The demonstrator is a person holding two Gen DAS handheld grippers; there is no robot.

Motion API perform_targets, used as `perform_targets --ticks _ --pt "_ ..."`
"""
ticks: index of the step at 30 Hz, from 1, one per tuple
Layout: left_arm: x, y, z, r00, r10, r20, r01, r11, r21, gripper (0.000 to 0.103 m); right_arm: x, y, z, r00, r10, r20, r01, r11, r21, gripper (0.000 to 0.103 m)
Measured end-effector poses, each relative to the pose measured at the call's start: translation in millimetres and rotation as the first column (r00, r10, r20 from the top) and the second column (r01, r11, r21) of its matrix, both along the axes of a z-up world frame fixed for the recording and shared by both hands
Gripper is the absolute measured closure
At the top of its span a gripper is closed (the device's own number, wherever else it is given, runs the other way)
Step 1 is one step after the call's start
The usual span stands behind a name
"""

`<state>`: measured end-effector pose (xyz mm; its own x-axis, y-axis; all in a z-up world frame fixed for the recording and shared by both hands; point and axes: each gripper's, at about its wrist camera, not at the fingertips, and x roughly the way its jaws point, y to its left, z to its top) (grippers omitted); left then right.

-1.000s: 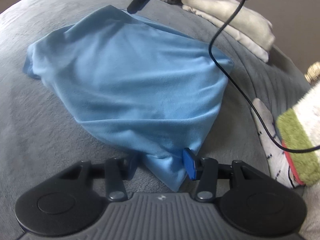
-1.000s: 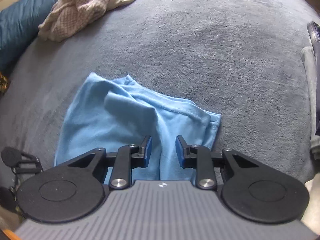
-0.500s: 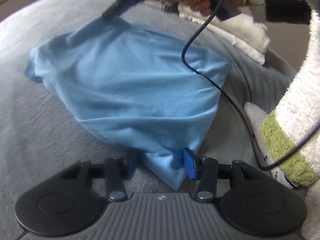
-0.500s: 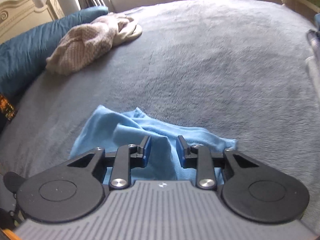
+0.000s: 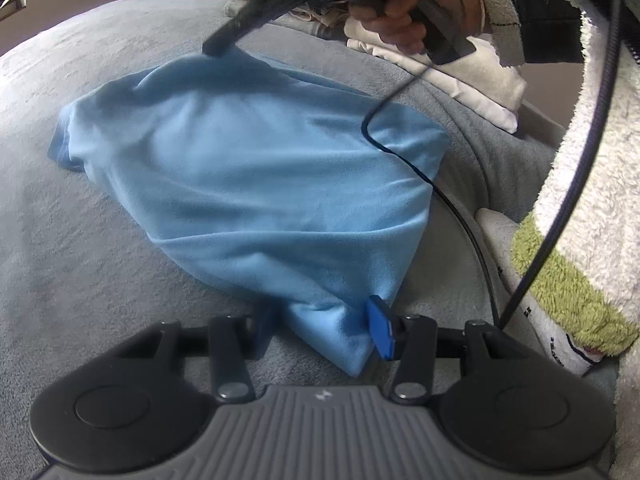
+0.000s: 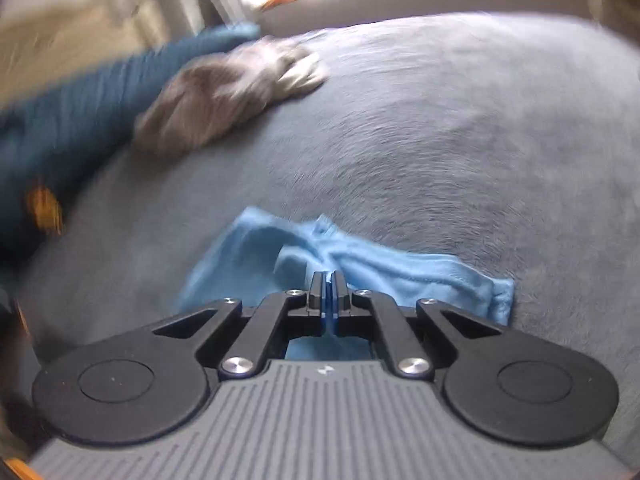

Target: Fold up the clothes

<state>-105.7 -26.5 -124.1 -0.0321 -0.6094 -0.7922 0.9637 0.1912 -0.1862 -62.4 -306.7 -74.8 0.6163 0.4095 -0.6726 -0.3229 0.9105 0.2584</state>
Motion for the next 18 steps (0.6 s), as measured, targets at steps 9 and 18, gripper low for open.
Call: perform_targets --ticks 9,18 --pt "0 -5 0 1.0 -0.005 -0.002 0.005 1.0 0.005 0.053 -21 31 -3 0.983 0.182 0.022 -0.177 0.976 -0.129 0.098" --pt "0 -6 -2 1.0 -0.007 0.002 0.007 1.0 0.005 0.052 -8 -23 0 0.998 -0.032 -0.052 0.042 0.978 0.202 0.087"
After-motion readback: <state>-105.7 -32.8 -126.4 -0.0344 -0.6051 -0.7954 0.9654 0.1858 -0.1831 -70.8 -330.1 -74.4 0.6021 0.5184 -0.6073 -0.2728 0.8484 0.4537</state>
